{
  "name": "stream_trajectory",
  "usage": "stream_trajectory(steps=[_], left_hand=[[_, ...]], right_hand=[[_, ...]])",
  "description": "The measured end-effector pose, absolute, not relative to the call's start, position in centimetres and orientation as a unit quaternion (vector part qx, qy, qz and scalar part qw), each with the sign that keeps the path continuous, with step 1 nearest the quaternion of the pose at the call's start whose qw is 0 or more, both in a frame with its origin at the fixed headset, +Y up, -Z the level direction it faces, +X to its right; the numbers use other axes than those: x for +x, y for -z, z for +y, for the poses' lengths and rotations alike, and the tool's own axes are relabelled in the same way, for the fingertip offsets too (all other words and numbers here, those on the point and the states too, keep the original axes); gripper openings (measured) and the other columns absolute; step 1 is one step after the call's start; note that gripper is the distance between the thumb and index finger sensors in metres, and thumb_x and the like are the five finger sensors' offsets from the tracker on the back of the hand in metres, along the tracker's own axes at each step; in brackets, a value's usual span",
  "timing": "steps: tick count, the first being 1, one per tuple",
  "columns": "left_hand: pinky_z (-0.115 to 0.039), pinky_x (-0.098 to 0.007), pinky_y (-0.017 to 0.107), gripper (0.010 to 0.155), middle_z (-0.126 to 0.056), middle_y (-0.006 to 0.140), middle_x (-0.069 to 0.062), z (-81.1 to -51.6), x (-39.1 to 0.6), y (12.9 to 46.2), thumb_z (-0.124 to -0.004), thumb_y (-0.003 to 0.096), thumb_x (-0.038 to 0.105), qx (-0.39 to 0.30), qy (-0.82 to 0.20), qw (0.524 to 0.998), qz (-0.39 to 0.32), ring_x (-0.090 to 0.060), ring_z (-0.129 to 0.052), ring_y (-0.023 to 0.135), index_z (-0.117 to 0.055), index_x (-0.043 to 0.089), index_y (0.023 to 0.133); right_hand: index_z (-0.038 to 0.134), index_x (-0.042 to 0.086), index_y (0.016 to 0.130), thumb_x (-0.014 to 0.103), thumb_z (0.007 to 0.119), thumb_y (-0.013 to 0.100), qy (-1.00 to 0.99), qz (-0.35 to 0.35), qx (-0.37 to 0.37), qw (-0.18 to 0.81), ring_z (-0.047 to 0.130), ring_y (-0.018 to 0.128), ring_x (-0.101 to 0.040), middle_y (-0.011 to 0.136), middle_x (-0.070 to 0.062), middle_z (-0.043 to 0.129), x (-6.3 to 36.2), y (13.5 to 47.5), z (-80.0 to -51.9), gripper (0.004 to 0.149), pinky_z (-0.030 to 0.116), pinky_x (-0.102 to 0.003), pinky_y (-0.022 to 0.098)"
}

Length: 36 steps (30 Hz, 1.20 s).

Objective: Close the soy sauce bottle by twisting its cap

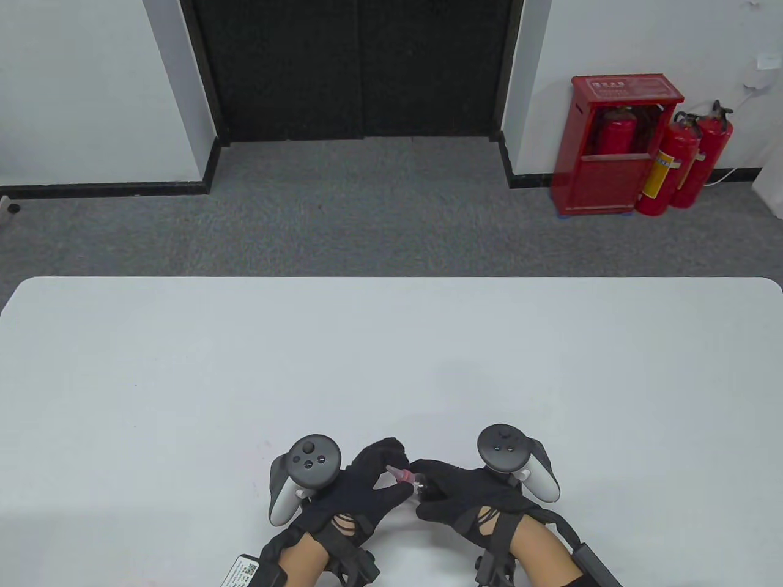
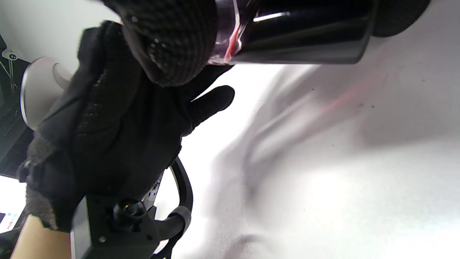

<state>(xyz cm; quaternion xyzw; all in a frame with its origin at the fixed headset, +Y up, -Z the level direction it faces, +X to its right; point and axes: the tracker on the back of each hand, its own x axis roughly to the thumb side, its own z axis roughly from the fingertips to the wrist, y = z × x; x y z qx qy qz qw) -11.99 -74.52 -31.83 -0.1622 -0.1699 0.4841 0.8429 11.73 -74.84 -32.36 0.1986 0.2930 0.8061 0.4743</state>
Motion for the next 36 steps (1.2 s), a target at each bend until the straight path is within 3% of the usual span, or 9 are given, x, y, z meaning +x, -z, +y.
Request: stream_trajectory(steps=[36], left_hand=[[-0.046, -0.069, 0.073, 0.061, -0.047, 0.123, 0.003, -74.56, -11.83, 31.98, -0.079, 0.0475, 0.039, -0.191, -0.510, 0.818, -0.183, -0.037, -0.059, 0.114, -0.058, 0.033, 0.105]], right_hand=[[0.052, 0.020, 0.108, 0.038, 0.084, 0.041, -0.807, 0.300, 0.196, 0.470, 0.067, 0.091, -0.052, 0.103, -0.019, 0.069, 11.82, 32.39, -74.94, 0.076, 0.060, -0.074, 0.054]])
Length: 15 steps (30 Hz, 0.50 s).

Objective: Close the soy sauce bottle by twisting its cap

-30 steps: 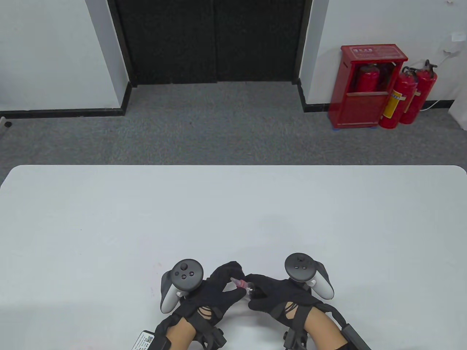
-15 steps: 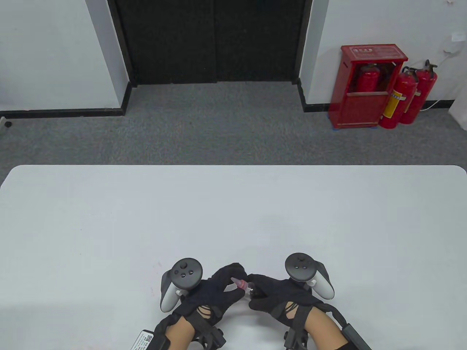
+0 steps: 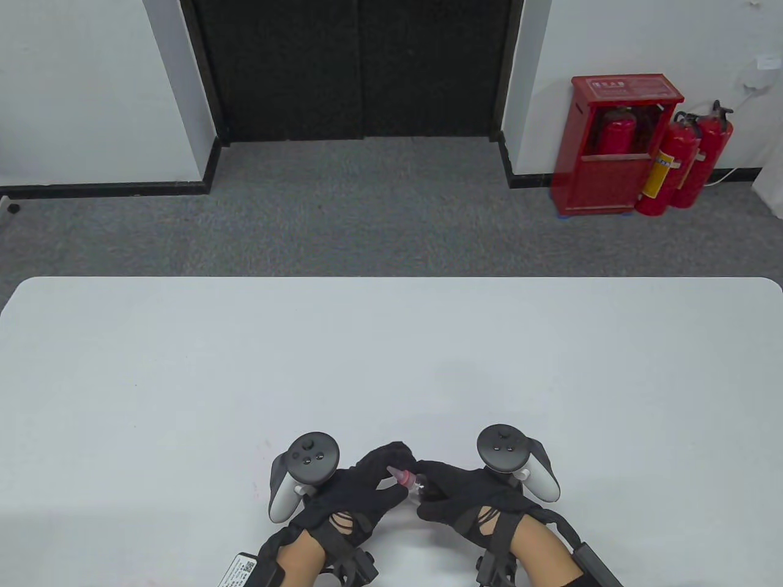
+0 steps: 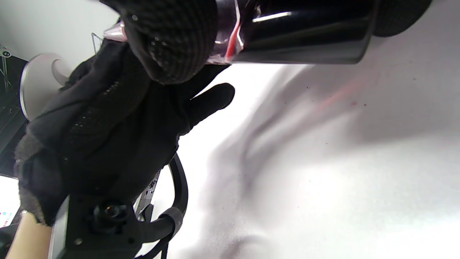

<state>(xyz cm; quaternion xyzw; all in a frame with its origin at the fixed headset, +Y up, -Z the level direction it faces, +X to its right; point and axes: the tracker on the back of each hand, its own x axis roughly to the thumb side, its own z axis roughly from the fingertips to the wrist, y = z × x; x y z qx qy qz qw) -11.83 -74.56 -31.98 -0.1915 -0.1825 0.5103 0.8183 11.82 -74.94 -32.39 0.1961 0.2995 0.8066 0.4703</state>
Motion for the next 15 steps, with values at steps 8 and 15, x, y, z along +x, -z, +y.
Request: stream_trajectory(steps=[8, 15], left_hand=[[-0.046, -0.069, 0.073, 0.061, -0.048, 0.123, 0.003, -74.55, -11.84, 32.00, -0.079, 0.0476, 0.037, -0.191, -0.510, 0.818, -0.184, -0.037, -0.059, 0.114, -0.060, 0.032, 0.105], [-0.043, -0.069, 0.073, 0.088, -0.031, 0.124, -0.001, -74.74, -11.44, 31.81, -0.088, 0.0419, 0.054, -0.200, -0.498, 0.822, -0.188, -0.039, -0.052, 0.115, -0.040, 0.026, 0.110]], right_hand=[[0.052, 0.020, 0.108, 0.038, 0.084, 0.041, -0.807, 0.302, 0.197, 0.468, 0.066, 0.091, -0.053, 0.103, -0.020, 0.069, 11.84, 32.37, -74.93, 0.076, 0.060, -0.074, 0.054], [0.052, 0.021, 0.108, 0.039, 0.084, 0.041, -0.807, 0.297, 0.198, 0.470, 0.067, 0.091, -0.053, 0.103, -0.019, 0.069, 11.79, 32.33, -74.76, 0.076, 0.060, -0.074, 0.055]])
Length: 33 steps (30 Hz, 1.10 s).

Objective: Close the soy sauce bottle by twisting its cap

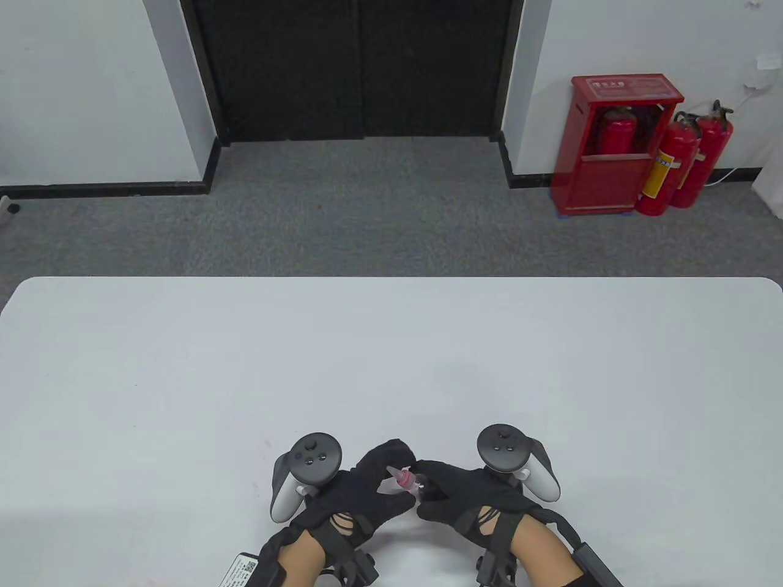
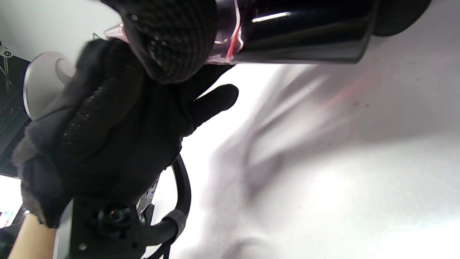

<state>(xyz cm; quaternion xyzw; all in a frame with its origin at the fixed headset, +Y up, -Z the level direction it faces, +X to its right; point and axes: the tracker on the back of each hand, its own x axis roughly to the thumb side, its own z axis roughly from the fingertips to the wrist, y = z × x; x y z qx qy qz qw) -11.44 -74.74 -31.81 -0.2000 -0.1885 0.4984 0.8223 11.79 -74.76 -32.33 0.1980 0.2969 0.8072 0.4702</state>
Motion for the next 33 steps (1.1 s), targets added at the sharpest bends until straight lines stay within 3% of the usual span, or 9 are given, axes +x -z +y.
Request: stream_trajectory(steps=[3, 5, 10, 23, 33], left_hand=[[-0.045, -0.068, 0.073, 0.092, -0.026, 0.123, -0.002, -74.6, -11.5, 31.6, -0.081, 0.0385, 0.067, -0.172, -0.465, 0.850, -0.178, -0.038, -0.051, 0.114, -0.035, 0.027, 0.107], [-0.048, -0.067, 0.072, 0.087, -0.031, 0.121, 0.000, -74.5, -11.8, 31.6, -0.075, 0.0368, 0.074, -0.152, -0.445, 0.866, -0.171, -0.038, -0.054, 0.113, -0.038, 0.031, 0.103], [-0.051, -0.066, 0.072, 0.079, -0.042, 0.120, 0.001, -74.7, -12.4, 31.8, -0.071, 0.0370, 0.078, -0.137, -0.427, 0.882, -0.147, -0.037, -0.060, 0.111, -0.049, 0.033, 0.098], [-0.049, -0.067, 0.073, 0.064, -0.052, 0.120, 0.006, -74.5, -11.6, 31.4, -0.077, 0.0405, 0.063, -0.120, -0.412, 0.889, -0.162, -0.035, -0.063, 0.112, -0.062, 0.033, 0.094], [-0.051, -0.067, 0.074, 0.058, -0.072, 0.113, 0.016, -73.4, -12.0, 31.4, -0.084, 0.0380, 0.058, -0.052, -0.424, 0.888, -0.168, -0.029, -0.075, 0.109, -0.076, 0.038, 0.091]], right_hand=[[0.052, 0.021, 0.108, 0.039, 0.084, 0.041, -0.809, 0.296, 0.199, 0.467, 0.067, 0.091, -0.053, 0.103, -0.019, 0.069, 11.7, 32.3, -74.8, 0.076, 0.060, -0.074, 0.055], [0.052, 0.020, 0.108, 0.039, 0.084, 0.041, -0.812, 0.297, 0.195, 0.463, 0.067, 0.091, -0.053, 0.103, -0.019, 0.069, 11.7, 32.3, -74.8, 0.076, 0.060, -0.074, 0.055], [0.052, 0.020, 0.108, 0.039, 0.084, 0.041, -0.816, 0.294, 0.190, 0.460, 0.067, 0.091, -0.053, 0.103, -0.019, 0.069, 11.7, 32.3, -74.8, 0.076, 0.060, -0.074, 0.054], [0.052, 0.021, 0.107, 0.039, 0.084, 0.041, -0.820, 0.298, 0.188, 0.452, 0.068, 0.090, -0.052, 0.103, -0.019, 0.070, 11.5, 32.1, -75.0, 0.076, 0.061, -0.073, 0.054], [0.055, 0.018, 0.106, 0.040, 0.084, 0.040, -0.806, 0.301, 0.195, 0.472, 0.073, 0.086, -0.051, 0.101, -0.019, 0.073, 11.4, 32.3, -75.0, 0.075, 0.064, -0.072, 0.051]])
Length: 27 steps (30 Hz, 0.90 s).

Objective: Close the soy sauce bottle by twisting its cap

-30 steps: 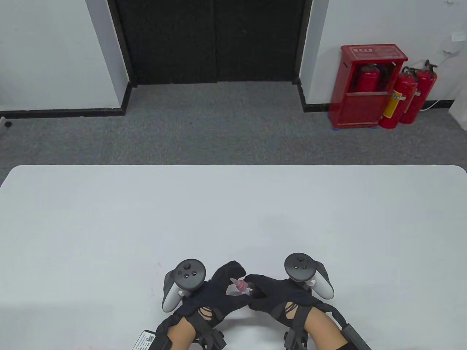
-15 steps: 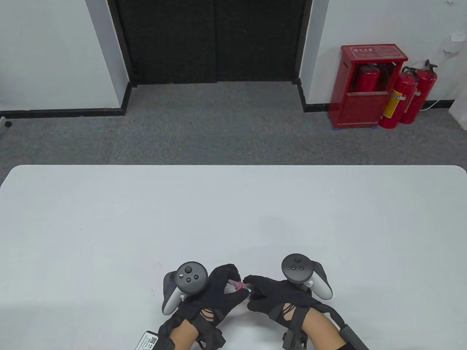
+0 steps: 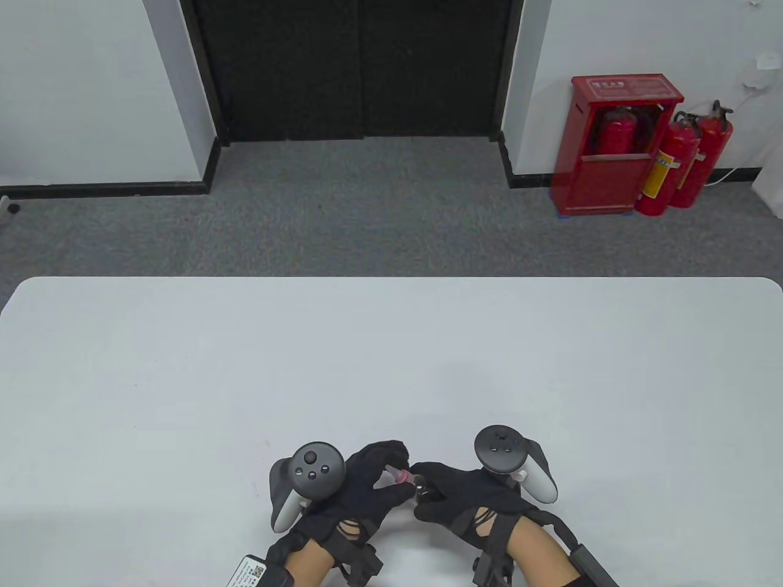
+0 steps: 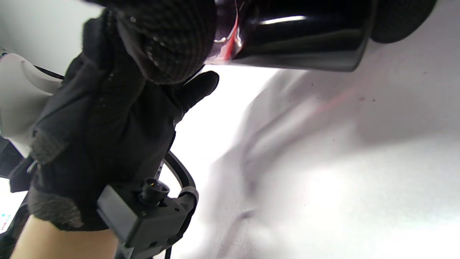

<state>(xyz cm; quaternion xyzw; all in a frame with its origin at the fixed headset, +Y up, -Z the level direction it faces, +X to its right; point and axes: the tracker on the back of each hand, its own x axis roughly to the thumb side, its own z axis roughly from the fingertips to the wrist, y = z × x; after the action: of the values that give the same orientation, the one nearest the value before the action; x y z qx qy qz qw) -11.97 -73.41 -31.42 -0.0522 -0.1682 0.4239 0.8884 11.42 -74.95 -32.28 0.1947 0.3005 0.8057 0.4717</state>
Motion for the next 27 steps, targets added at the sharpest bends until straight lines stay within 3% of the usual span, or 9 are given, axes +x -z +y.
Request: stream_trajectory(steps=[18, 27], left_hand=[[-0.051, -0.068, 0.075, 0.054, -0.082, 0.109, 0.022, -72.97, -11.82, 31.06, -0.083, 0.0321, 0.050, -0.026, -0.433, 0.884, -0.175, -0.023, -0.083, 0.104, -0.082, 0.044, 0.086], [-0.052, -0.067, 0.073, 0.058, -0.083, 0.107, 0.020, -73.46, -12.15, 31.21, -0.085, 0.0344, 0.058, -0.020, -0.427, 0.890, -0.160, -0.025, -0.083, 0.103, -0.080, 0.042, 0.090]], right_hand=[[0.057, 0.018, 0.104, 0.039, 0.083, 0.037, -0.775, 0.331, 0.209, 0.496, 0.075, 0.084, -0.049, 0.099, -0.014, 0.076, 10.92, 32.14, -75.41, 0.075, 0.067, -0.072, 0.048], [0.055, 0.019, 0.104, 0.040, 0.083, 0.038, -0.765, 0.332, 0.203, 0.514, 0.072, 0.085, -0.049, 0.101, -0.014, 0.073, 11.20, 32.40, -75.74, 0.074, 0.065, -0.071, 0.049]])
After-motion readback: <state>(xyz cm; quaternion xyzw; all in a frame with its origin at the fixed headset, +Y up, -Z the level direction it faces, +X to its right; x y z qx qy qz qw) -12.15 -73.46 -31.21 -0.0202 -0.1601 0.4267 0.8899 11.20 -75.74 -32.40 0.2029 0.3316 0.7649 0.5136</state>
